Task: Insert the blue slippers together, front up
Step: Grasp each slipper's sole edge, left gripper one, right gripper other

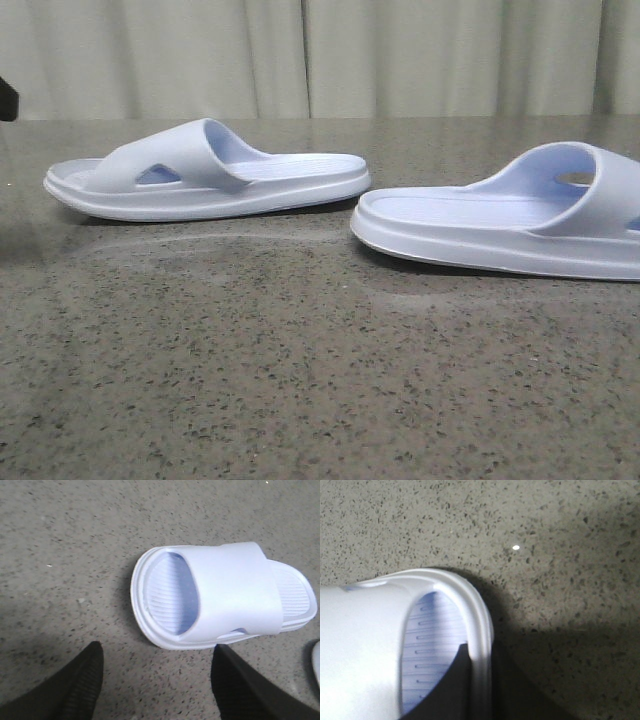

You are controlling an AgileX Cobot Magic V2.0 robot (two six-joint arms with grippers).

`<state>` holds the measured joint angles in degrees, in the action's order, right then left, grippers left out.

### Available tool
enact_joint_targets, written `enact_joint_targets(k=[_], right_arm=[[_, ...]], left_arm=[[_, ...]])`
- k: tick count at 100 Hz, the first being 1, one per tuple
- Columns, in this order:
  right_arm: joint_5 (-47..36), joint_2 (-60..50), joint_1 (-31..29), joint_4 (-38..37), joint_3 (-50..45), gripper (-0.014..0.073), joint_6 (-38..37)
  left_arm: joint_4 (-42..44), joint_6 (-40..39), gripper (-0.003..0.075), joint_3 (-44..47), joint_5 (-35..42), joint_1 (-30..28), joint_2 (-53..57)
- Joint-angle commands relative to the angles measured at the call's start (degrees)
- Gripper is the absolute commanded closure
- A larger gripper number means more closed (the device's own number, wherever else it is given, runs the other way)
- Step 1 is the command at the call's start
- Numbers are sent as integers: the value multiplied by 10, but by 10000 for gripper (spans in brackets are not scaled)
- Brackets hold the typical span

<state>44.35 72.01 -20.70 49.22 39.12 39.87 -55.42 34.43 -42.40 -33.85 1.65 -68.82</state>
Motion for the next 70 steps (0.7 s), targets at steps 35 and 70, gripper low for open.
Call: enact_joint_targets(k=[35,70], right_arm=[[-3,-7,-2,15,13,695,11],[-9,-7,-2,15,13,695,11]], left_arm=[[-231,152,308,-74,-115,-47,-171],[-243,156,321,-119,-154,-45,-243]])
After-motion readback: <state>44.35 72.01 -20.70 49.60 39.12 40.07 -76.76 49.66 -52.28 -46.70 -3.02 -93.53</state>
